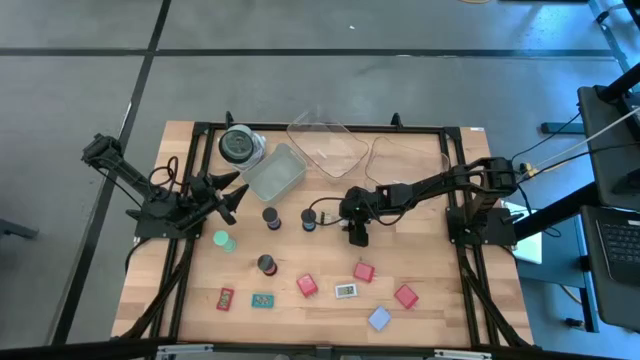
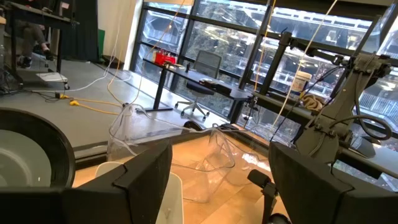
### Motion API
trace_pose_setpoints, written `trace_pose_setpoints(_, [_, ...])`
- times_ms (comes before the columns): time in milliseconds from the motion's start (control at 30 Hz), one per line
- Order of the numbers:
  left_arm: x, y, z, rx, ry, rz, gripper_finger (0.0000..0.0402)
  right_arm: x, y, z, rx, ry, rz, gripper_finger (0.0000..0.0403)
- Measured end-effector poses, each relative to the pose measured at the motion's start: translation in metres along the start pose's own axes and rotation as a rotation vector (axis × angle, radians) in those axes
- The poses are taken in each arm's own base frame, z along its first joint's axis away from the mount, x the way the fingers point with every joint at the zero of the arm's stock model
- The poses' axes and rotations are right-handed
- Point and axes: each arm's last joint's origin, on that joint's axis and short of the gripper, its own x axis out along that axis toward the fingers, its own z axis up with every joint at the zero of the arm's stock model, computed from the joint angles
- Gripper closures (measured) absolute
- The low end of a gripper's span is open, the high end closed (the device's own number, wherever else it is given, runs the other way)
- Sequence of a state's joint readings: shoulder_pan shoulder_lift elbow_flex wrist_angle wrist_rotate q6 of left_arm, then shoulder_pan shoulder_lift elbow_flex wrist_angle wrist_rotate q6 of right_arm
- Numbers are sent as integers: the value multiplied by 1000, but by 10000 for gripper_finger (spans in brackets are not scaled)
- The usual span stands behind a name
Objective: Pick & Place Office items
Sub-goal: Put the white hourglass into the right transparent bin
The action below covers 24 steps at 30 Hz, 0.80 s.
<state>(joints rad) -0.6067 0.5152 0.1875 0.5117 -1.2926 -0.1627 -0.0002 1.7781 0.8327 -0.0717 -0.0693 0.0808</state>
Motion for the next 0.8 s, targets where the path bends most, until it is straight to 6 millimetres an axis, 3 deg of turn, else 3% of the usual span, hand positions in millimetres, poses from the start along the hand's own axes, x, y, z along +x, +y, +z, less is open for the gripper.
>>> trace_pose_setpoints(500, [0, 0, 0, 0, 0, 0, 138, -53, 10, 11, 27, -80, -9, 193])
trace_pose_setpoints(800, [0, 0, 0, 0, 0, 0, 138, -124, 10, 5, 79, -147, -151, 193])
